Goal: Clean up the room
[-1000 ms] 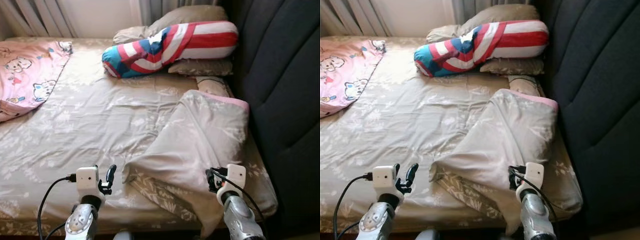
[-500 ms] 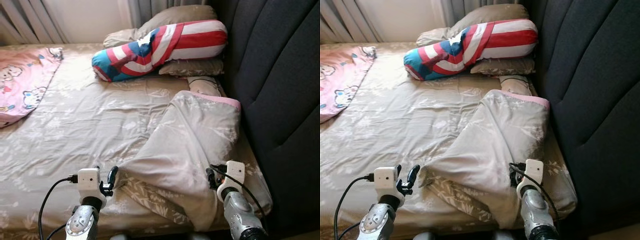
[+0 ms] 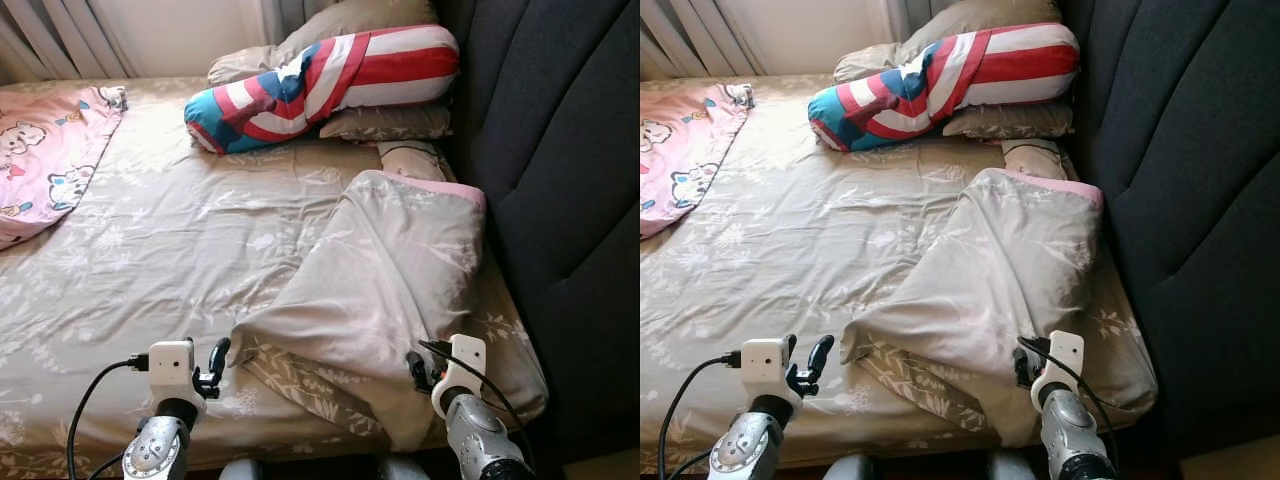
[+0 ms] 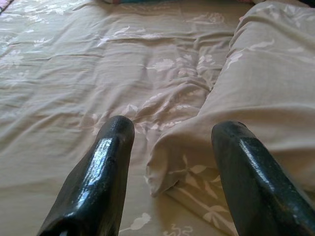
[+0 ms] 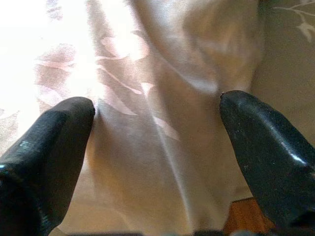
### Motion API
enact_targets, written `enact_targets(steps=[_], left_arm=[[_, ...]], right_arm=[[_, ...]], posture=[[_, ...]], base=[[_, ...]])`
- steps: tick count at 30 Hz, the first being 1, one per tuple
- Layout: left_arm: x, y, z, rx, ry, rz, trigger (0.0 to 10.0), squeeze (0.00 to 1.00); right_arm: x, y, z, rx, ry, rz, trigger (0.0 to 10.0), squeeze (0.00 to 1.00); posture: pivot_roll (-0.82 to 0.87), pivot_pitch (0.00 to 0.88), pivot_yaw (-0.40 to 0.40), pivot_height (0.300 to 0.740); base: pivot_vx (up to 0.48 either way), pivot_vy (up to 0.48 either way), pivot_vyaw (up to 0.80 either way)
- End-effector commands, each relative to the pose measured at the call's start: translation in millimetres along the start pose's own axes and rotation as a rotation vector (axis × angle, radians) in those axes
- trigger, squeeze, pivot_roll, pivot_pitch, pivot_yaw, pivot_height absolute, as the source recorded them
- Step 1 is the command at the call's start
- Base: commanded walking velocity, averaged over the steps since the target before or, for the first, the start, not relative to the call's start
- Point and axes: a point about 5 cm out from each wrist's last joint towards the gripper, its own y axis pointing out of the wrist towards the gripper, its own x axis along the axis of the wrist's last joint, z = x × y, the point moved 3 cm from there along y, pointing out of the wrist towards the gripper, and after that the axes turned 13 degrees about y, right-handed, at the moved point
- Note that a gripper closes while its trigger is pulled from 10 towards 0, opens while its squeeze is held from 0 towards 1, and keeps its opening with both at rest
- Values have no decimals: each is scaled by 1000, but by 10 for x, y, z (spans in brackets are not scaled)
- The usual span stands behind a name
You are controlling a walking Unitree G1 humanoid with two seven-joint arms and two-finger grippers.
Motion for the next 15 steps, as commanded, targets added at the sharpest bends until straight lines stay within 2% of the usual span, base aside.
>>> enact_targets(steps=[1,5,8,15], left_arm=[[-47,-48,46,2,6,27,10000,0],[-41,-62,59,-3,12,28,10000,0],[-45,-87,87,-8,29,35,10000,0],[-39,-109,123,-15,42,37,10000,0]], right_arm=[[-19,-1,7,2,27,-1,10000,0],[-11,9,16,-3,40,1,10000,0],[-98,6,-25,-49,-3,56,10000,0],[-180,4,23,-38,29,98,10000,0]], posture=[[-18,188,28,665],[-9,195,37,665],[0,201,46,665],[17,210,58,665]], base=[[0,0,0],[0,0,0],[0,0,0],[0,0,0]])
